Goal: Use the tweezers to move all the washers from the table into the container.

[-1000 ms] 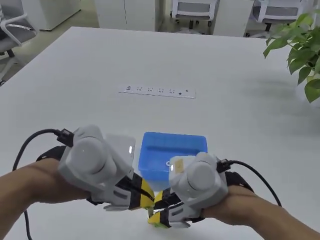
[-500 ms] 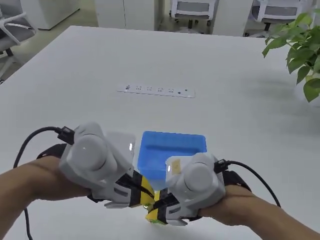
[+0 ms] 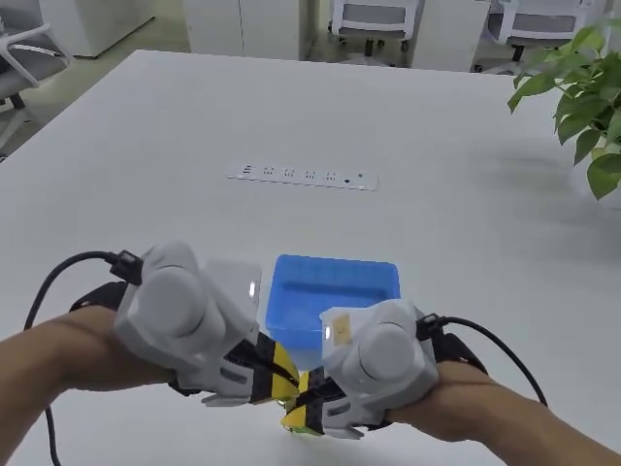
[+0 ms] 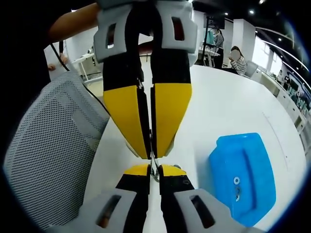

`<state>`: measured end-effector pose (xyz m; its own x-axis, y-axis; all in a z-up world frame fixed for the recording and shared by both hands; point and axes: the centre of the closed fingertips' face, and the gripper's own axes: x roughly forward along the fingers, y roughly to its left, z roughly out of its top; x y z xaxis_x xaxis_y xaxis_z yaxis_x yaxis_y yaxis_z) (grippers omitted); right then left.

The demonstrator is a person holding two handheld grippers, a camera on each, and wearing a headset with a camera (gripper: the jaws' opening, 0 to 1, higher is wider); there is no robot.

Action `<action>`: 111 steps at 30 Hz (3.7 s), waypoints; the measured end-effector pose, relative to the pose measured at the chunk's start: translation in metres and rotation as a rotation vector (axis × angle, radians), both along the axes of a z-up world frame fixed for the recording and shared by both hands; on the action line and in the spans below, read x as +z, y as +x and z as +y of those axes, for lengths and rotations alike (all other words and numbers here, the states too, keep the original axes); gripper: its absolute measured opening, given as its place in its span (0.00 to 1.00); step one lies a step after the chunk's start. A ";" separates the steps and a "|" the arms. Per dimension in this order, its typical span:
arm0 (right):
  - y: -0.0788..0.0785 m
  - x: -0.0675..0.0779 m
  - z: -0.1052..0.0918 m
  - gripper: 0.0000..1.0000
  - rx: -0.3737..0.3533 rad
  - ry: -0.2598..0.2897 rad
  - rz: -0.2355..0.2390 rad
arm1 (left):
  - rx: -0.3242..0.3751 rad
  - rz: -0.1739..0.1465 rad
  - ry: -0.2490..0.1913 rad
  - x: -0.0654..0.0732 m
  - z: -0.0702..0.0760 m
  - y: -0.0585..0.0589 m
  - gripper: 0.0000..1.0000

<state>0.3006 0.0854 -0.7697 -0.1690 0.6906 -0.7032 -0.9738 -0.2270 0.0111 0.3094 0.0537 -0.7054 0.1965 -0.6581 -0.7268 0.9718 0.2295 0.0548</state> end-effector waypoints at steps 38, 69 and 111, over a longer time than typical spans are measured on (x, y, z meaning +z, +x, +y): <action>0.006 0.012 -0.004 0.07 -0.015 0.020 0.014 | 0.289 0.041 -0.223 -0.002 0.036 -0.001 0.75; 0.048 0.078 -0.005 0.07 -0.010 0.083 -0.058 | 0.415 -0.029 -0.318 0.013 0.041 0.016 0.99; 0.127 0.038 0.000 0.08 -0.025 0.096 -0.108 | 0.411 -0.050 -0.335 0.020 0.038 0.052 0.95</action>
<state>0.4281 0.0854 -0.7317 -0.0785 0.7589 -0.6465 -0.9735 -0.1981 -0.1143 0.3612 0.0915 -0.6853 0.5159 -0.7140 -0.4734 0.7961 0.6037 -0.0428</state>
